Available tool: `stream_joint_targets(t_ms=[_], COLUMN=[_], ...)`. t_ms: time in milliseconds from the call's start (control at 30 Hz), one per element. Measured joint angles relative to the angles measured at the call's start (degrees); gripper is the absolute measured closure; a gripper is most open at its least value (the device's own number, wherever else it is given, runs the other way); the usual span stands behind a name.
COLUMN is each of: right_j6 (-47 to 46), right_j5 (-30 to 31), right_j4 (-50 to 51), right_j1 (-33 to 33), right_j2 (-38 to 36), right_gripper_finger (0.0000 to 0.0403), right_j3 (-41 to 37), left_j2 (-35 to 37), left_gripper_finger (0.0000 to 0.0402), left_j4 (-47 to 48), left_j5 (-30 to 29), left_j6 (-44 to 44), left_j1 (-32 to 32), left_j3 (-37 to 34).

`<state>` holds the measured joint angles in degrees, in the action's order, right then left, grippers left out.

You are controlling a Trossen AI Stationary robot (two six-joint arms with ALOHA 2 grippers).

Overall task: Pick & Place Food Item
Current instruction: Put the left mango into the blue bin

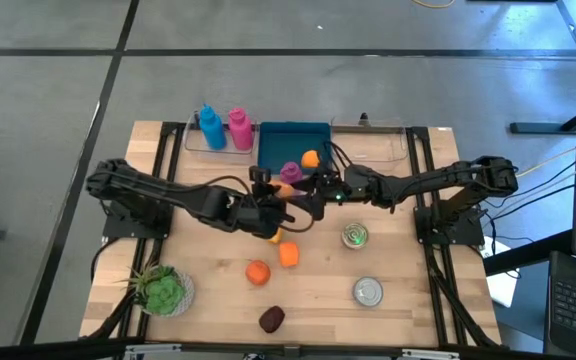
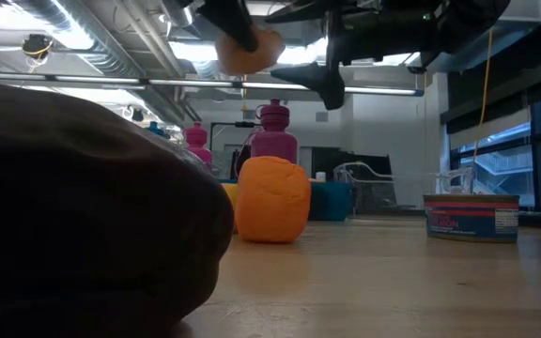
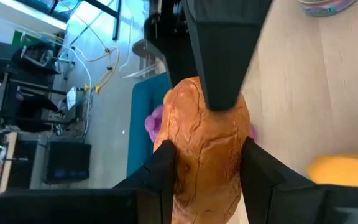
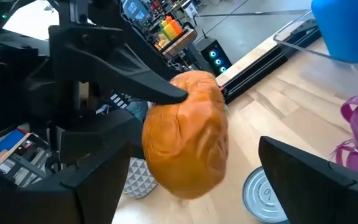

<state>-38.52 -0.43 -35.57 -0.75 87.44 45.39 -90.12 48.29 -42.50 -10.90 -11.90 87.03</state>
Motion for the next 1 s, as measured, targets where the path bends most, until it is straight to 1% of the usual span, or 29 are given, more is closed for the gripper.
stream_joint_targets(t_ms=[133,233,700,800,1000], right_j6=[0.58,1.54,1.73,1.73,1.92], right_j5=[-0.33,-0.49,-0.94,-1.09,-1.77], right_j4=[-1.75,-2.24,-2.40,-2.40,-2.29], right_j1=[0.48,0.65,0.65,0.65,0.63], right_j2=[0.02,0.02,0.02,0.02,0.02], right_gripper_finger=[0.0050,0.0050,0.0052,0.0065,0.0112], right_j3=[-0.02,-0.02,-0.02,-0.02,-0.04], left_j2=[-1.58,-2.12,-2.50,-2.50,-2.50], left_gripper_finger=[0.0293,0.0292,0.0291,0.0291,0.0290], left_j4=[-0.06,-0.41,-1.25,-1.22,-1.30], left_j5=[-1.64,-1.41,-1.36,-1.22,-1.14], left_j6=[-1.91,-2.80,-3.88,-3.88,-3.86], left_j1=[0.00,0.00,0.02,0.00,0.00], left_j3=[2.23,3.27,3.38,3.38,3.38])
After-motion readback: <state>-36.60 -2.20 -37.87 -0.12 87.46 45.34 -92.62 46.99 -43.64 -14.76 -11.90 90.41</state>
